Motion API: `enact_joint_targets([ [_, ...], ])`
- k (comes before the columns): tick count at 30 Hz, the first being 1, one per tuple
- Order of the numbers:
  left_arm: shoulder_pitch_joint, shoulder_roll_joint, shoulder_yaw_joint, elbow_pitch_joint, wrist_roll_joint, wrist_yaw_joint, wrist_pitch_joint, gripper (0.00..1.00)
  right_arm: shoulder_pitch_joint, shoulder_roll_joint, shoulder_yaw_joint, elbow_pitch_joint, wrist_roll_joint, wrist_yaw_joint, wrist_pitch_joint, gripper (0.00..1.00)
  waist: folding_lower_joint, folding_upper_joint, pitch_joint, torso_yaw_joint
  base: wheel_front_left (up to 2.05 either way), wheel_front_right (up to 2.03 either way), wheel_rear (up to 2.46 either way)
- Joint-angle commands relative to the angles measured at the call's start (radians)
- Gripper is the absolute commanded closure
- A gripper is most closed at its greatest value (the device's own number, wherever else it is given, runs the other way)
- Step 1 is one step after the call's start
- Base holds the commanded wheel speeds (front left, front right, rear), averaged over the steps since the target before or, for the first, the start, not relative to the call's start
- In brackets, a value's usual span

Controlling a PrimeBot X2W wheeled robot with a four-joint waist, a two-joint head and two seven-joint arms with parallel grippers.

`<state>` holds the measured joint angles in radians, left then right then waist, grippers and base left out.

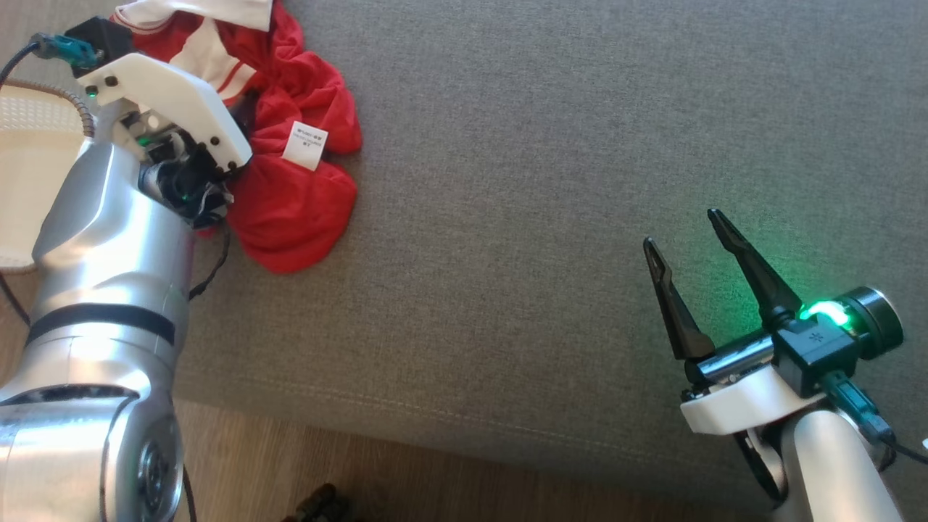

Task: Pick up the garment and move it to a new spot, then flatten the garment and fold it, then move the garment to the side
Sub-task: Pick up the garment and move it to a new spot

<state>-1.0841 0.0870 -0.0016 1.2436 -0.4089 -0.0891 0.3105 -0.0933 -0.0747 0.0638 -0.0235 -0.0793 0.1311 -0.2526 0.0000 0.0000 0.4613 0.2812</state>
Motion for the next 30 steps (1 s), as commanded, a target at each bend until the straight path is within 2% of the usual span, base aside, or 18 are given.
enact_joint_targets([
  [1, -0.020, 0.053, 0.003, -0.016, 0.002, -0.004, -0.032, 0.00, -0.012, -0.006, 0.030, -0.029, 0.005, 0.000, -0.009, 0.00, 0.0000, 0.0000, 0.000, -0.005, 0.00, 0.00, 0.00],
  [2, -0.020, 0.055, 0.005, -0.017, 0.000, -0.005, -0.055, 1.00, -0.015, -0.006, 0.029, -0.028, 0.006, 0.000, -0.009, 0.00, 0.0000, 0.0000, 0.000, -0.007, 0.00, 0.00, 0.00],
  [5, -0.023, 0.052, 0.015, -0.026, -0.016, -0.013, -0.131, 1.00, -0.016, -0.002, 0.025, -0.021, 0.007, 0.000, -0.009, 0.00, 0.0000, 0.0000, -0.014, -0.004, 0.00, 0.00, 0.00],
  [6, -0.029, 0.051, 0.011, -0.044, -0.012, -0.017, -0.203, 1.00, -0.012, 0.000, 0.022, -0.015, 0.008, 0.000, -0.009, 0.00, 0.0000, 0.0000, -0.029, -0.002, 0.00, 0.00, 0.00],
  [10, -0.037, 0.050, -0.006, -0.088, 0.006, -0.022, -0.377, 1.00, -0.007, 0.007, 0.026, -0.005, 0.016, 0.000, -0.009, 0.00, 0.0000, 0.0000, -0.070, -0.005, 0.00, 0.00, 0.00],
  [16, -0.057, 0.005, -0.071, -0.156, 0.004, -0.040, -0.491, 1.00, -0.010, 0.019, 0.035, 0.003, 0.036, 0.000, -0.009, 0.00, 0.0000, 0.0000, -0.142, -0.034, 0.00, 0.00, 0.00],
  [18, -0.060, 0.000, -0.084, -0.175, 0.001, -0.040, -0.505, 1.00, -0.014, 0.021, 0.037, -0.004, 0.040, 0.000, -0.009, 0.00, 0.0000, 0.0000, -0.155, -0.045, 0.00, 0.00, 0.00],
  [22, -0.058, -0.016, -0.162, -0.270, -0.022, -0.041, -0.528, 1.00, -0.025, 0.024, 0.034, -0.025, 0.066, 0.000, -0.009, 0.00, 0.0000, 0.0000, -0.199, -0.110, 0.00, 0.00, 0.00],
  [30, -0.028, -0.022, -0.284, -0.465, -0.099, -0.041, -0.492, 1.00, -0.052, 0.024, -0.004, -0.133, 0.142, 0.000, -0.009, 0.00, 0.0000, 0.0000, -0.252, -0.309, 0.00, 0.00, 0.00],
])
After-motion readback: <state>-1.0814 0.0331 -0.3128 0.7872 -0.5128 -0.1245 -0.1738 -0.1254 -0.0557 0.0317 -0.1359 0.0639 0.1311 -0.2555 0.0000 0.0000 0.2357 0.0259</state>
